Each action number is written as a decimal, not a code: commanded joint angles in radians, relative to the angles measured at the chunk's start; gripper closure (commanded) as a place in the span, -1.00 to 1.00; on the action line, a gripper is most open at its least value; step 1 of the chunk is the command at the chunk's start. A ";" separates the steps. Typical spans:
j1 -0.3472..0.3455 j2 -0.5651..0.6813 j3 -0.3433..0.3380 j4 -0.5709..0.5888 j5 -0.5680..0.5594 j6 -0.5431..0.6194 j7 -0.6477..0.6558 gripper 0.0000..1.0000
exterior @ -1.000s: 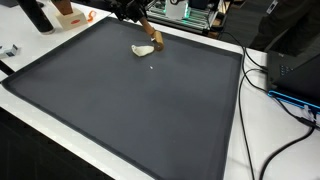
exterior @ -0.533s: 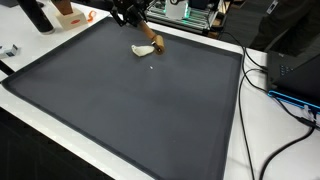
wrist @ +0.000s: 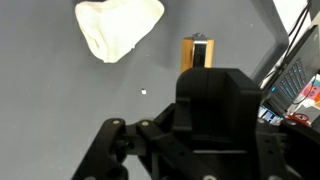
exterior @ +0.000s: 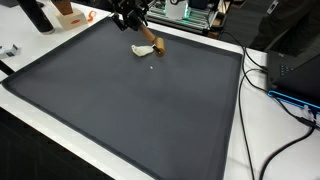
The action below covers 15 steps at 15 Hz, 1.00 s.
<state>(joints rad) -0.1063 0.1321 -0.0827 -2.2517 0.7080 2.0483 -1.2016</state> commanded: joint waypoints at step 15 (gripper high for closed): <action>-0.044 0.126 0.008 0.077 0.002 -0.169 -0.005 0.58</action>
<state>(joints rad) -0.1270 0.2372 -0.0819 -2.2024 0.7077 1.9245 -1.2022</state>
